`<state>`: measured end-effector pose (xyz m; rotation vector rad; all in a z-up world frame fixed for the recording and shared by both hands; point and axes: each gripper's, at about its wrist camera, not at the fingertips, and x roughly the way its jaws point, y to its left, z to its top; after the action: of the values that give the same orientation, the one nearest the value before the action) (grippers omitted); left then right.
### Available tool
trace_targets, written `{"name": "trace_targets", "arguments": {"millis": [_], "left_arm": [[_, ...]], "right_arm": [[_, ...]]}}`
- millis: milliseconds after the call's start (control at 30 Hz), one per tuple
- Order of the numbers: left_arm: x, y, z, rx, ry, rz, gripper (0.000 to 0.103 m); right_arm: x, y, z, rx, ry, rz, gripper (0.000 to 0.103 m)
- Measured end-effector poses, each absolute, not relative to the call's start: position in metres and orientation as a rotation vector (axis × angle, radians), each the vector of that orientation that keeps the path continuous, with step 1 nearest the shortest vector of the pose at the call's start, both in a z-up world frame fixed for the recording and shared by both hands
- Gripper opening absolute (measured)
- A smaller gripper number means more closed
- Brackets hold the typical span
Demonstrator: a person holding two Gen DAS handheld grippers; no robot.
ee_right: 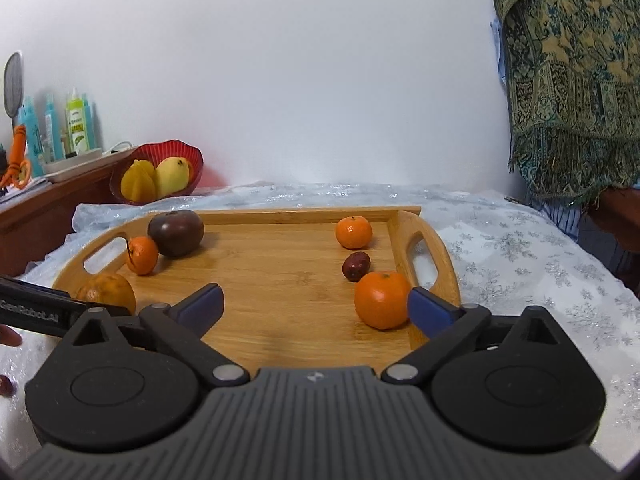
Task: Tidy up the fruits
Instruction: 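Move both grippers back toward the green apple and red dates on the sheet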
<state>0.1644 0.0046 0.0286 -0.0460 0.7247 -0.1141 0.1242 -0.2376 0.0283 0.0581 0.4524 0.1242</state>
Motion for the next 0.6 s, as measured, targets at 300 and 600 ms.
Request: {"name": "trace_targets", "arguments": {"millis": [300, 600], "left_arm": [[0.142, 0.011, 0.033, -0.032, 0.681, -0.108, 0.097], [0.109, 0.018, 0.036, -0.026, 0.633, -0.121, 0.098]], "right_arm": [[0.096, -0.237, 0.025, 0.071, 0.426, 0.124, 0.103], [0.058, -0.233, 0.021, 0.104, 0.415, 0.148, 0.103]]}}
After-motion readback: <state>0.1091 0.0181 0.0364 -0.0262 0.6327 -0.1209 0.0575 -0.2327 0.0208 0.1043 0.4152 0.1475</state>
